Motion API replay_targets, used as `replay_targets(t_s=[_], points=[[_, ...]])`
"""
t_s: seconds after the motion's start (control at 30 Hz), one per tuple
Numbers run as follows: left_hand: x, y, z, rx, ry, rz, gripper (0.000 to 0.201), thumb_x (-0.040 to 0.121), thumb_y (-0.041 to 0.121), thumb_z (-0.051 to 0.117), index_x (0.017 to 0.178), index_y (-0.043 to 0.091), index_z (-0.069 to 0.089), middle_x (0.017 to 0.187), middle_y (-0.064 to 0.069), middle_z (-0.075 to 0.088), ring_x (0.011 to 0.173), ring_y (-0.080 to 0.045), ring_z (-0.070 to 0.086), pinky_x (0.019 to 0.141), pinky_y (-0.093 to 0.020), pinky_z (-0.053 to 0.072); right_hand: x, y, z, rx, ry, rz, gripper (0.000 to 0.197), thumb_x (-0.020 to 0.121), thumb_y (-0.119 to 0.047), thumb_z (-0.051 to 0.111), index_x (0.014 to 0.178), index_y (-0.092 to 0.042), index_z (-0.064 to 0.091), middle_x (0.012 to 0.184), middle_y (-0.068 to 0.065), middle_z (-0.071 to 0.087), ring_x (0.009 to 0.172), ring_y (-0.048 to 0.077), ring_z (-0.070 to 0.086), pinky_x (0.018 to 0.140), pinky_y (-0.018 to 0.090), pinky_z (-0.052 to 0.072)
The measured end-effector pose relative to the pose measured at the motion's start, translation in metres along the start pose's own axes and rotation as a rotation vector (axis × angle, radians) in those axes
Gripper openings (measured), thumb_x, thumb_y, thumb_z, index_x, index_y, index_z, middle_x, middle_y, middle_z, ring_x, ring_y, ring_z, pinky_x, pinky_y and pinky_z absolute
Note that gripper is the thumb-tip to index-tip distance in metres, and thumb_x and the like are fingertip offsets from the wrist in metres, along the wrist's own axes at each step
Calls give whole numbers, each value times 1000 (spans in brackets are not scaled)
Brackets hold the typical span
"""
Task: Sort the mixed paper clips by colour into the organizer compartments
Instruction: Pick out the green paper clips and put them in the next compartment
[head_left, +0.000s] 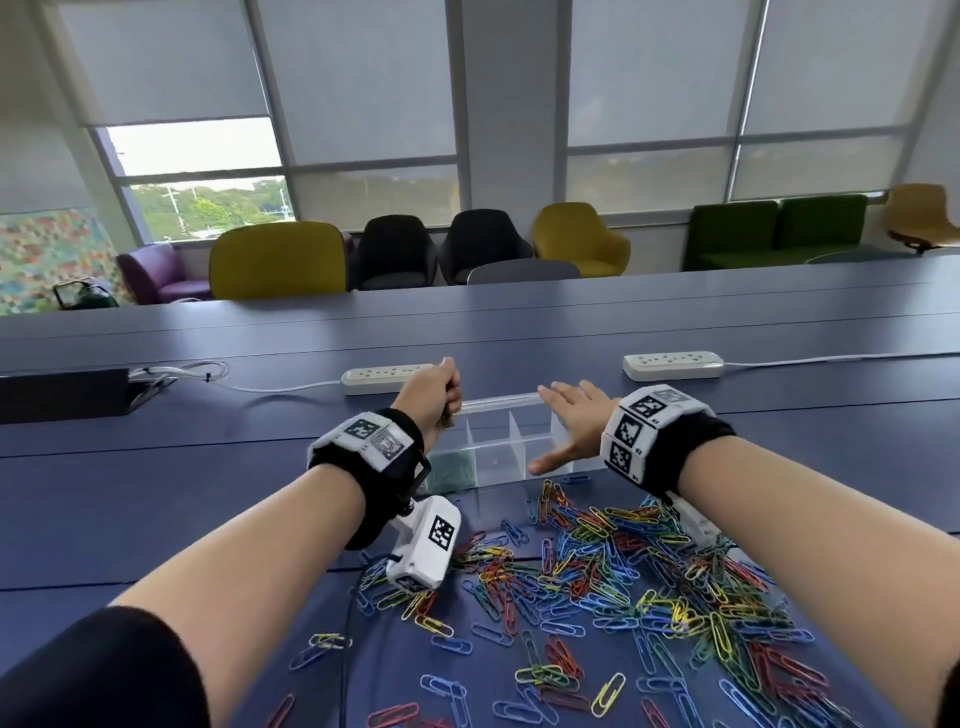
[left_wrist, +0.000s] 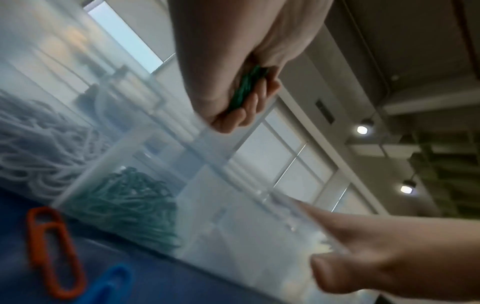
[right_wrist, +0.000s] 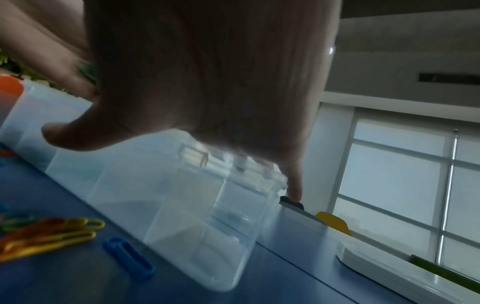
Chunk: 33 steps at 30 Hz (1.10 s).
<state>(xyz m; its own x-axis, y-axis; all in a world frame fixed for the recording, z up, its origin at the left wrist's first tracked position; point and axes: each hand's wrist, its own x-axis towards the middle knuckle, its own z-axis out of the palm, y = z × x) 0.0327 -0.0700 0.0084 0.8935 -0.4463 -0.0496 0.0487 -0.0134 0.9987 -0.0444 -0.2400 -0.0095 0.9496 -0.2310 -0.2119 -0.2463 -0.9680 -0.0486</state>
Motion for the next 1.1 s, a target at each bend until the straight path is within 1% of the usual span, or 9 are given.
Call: replay_targets(t_s=[0.1, 0.2, 0.37, 0.5, 0.6, 0.7, 0.77, 0.9, 1.1], points=[[15, -14, 3, 179, -4, -67, 36, 102, 13, 27, 80, 5, 55, 66, -6, 44, 61, -20, 44, 51, -20, 34, 0, 2, 5, -8, 41, -5, 106, 75, -71, 51, 151, -21, -5, 159, 0, -3, 146, 29, -4, 116, 49, 7], [7, -17, 2, 930, -92, 9, 34, 100, 4, 29, 127, -2, 49, 121, -12, 58, 115, -27, 52, 92, -26, 40, 0, 1, 5, 11, 46, -3, 99, 79, -71, 45, 151, -22, -2, 159, 0, 0, 146, 27, -2, 116, 47, 8], [10, -21, 3, 924, -79, 42, 17, 93, 14, 48, 79, 12, 55, 84, -10, 53, 76, -21, 48, 65, -23, 35, 0, -1, 4, 24, 33, 17, 94, 81, -71, 40, 150, -24, -3, 159, -2, -3, 146, 26, -4, 116, 46, 6], [6, -18, 4, 972, -67, 126, 9, 91, 16, 52, 91, 10, 59, 93, -12, 60, 81, -20, 51, 70, -24, 40, -8, -3, -1, 34, 7, 18, 91, 81, -73, 37, 150, -28, -1, 159, -3, -4, 146, 25, -5, 115, 51, 4], [-8, -10, -1, 1012, 23, 298, 14, 91, 16, 50, 101, 9, 57, 109, -10, 56, 90, -22, 53, 82, -27, 42, -31, -2, -12, 41, 187, -62, 78, 83, -70, 37, 148, -30, 18, 156, -3, 11, 144, 22, 11, 113, 54, 11], [-48, -3, 0, 1151, -21, 570, 8, 92, 20, 50, 95, 13, 54, 100, 0, 53, 87, -15, 51, 72, -17, 34, -68, 3, -15, 57, 337, -214, 51, 89, -56, 46, 128, -23, 46, 131, 0, 49, 111, 13, 50, 98, 33, 40], [-70, -6, 2, 1209, -216, 638, 10, 91, 21, 52, 96, 14, 57, 95, 1, 60, 78, -8, 52, 61, -12, 35, -93, 5, -7, 134, 213, -312, 30, 91, -41, 54, 111, -19, 59, 107, -4, 62, 80, -2, 53, 74, 11, 41], [-81, -25, 13, 1297, -650, 402, 21, 89, 23, 60, 107, 14, 65, 103, 1, 63, 82, -4, 53, 72, -8, 37, -120, 6, 18, 164, -123, -352, 18, 90, -26, 60, 105, -19, 66, 84, -17, 62, 65, -14, 53, 67, 2, 39], [-79, -42, 24, 1390, -655, 286, 26, 84, 14, 65, 109, 10, 63, 109, -7, 67, 100, -20, 62, 82, -23, 44, -121, 3, 33, 235, -224, -312, 25, 78, -37, 74, 94, -20, 64, 94, -1, 68, 73, 2, 57, 71, 19, 46]])
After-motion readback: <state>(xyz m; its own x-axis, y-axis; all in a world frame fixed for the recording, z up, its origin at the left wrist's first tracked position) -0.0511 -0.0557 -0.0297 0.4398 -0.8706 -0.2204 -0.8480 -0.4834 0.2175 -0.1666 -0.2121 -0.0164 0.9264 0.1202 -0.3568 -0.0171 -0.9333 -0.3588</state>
